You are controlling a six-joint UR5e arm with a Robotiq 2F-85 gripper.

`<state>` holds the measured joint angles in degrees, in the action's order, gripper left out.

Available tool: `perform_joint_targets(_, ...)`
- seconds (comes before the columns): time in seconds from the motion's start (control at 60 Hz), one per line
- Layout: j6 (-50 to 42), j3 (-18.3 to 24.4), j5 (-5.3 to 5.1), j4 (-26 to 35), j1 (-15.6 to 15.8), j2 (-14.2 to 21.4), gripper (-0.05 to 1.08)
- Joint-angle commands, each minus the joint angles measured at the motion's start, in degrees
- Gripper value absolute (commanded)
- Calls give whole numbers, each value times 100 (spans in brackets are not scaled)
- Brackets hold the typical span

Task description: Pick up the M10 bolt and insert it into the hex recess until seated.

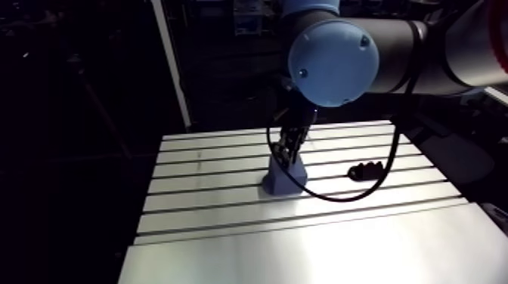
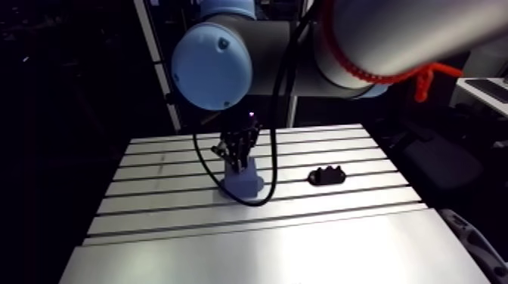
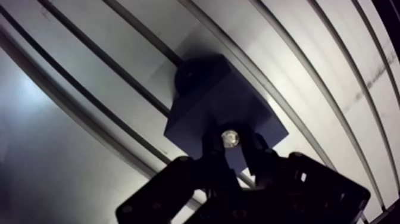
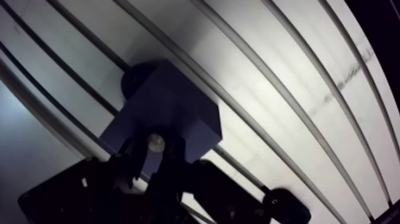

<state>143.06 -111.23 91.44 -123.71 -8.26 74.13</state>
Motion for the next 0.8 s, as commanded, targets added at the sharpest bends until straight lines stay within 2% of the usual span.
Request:
perform_joint_targets(0.017, 0, 0, -7, 0, 0, 8, 68)
perform_joint_targets(0.8, 0, 9, -8, 0, 0, -18, 73)
